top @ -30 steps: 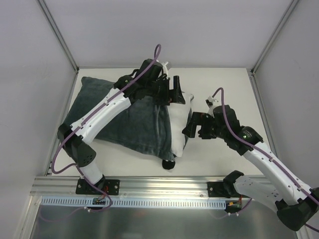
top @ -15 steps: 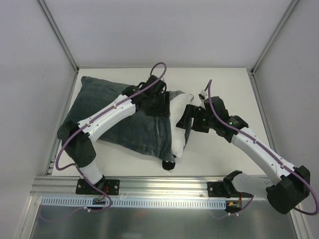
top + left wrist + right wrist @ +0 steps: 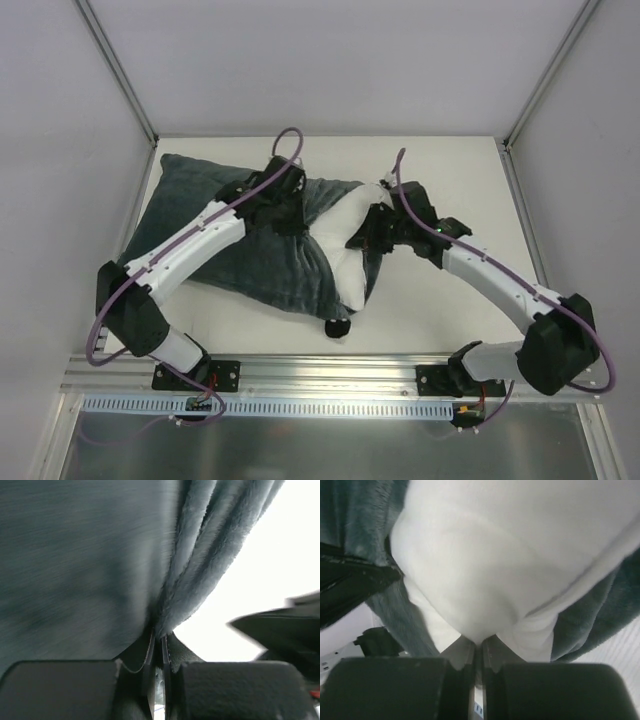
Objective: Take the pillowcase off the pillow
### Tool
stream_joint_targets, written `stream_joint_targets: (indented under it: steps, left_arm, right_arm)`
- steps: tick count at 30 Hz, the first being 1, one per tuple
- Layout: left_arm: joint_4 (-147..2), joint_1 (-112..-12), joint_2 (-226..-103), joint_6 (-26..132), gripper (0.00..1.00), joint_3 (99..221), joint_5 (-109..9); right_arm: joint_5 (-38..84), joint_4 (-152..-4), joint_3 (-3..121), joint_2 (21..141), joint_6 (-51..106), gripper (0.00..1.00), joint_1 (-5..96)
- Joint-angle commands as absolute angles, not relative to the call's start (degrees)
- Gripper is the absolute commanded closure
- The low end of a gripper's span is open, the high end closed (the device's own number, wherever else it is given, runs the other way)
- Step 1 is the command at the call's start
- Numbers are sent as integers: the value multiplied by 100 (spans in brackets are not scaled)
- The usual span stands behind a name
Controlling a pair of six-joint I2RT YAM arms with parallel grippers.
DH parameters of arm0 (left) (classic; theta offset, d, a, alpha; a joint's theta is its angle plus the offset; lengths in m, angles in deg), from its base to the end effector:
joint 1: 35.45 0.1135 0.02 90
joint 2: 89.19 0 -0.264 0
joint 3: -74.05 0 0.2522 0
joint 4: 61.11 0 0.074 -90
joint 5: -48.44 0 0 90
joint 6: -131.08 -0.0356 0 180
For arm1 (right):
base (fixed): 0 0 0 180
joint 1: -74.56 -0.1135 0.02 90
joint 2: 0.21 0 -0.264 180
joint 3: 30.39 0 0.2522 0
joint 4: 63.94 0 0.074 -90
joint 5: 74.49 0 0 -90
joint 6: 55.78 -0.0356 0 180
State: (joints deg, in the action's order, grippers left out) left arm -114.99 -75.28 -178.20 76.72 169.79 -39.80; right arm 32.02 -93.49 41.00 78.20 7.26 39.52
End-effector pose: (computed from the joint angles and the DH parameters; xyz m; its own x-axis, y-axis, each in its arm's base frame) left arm 0.2621 -0.2172 0.3267 -0.8213 -0.0734 -0.5658 0.1792 0.9083 -0.3780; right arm 0.2432 0.1829 0.2769 -0.7691 -0.0084 -0.6391 -0.4361 0.7380 0.5150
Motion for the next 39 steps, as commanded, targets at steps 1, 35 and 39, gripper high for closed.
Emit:
stream_joint_targets:
  steps: [1,35,39]
  left_arm:
    - [-11864,-6904,-17025,7344,100,16614,-3725]
    - [-12128,-9854,-16811,7755,17,17580,-3164]
    - [-11682,-10408,-17057,8115,7,17334,-2986]
  right_arm:
    - [2800,-9752,4726,6610,882,99,4511]
    - [2720,-10521,5289,5815,223,99,5567]
    - [2720,-10521,5404,5850,214,99,5567]
